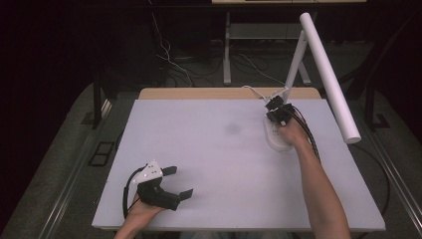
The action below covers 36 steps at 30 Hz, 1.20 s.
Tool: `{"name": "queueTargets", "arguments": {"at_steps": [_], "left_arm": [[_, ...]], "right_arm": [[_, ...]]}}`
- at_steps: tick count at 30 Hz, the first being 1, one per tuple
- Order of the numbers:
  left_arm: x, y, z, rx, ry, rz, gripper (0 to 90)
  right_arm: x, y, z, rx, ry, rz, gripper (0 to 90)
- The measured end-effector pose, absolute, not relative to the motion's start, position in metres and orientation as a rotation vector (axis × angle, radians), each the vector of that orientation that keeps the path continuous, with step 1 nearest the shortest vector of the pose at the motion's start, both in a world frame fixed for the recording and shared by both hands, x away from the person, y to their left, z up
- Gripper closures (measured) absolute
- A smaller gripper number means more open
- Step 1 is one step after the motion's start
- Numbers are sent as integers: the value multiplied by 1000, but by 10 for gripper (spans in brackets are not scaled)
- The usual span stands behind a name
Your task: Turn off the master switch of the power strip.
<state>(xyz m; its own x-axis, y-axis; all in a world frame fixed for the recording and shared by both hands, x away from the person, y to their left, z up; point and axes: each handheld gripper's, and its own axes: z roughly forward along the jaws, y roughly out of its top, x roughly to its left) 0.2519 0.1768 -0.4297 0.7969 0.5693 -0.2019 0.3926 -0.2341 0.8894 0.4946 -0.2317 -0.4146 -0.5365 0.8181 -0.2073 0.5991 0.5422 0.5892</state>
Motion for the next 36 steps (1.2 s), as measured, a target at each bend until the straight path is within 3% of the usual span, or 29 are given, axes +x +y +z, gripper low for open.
{"name": "queueTargets", "arguments": {"at_steps": [36], "left_arm": [[249, 178, -429, 1856, 731, 199, 0]], "right_arm": [[486, -224, -404, 1135, 2314, 648, 894]]}}
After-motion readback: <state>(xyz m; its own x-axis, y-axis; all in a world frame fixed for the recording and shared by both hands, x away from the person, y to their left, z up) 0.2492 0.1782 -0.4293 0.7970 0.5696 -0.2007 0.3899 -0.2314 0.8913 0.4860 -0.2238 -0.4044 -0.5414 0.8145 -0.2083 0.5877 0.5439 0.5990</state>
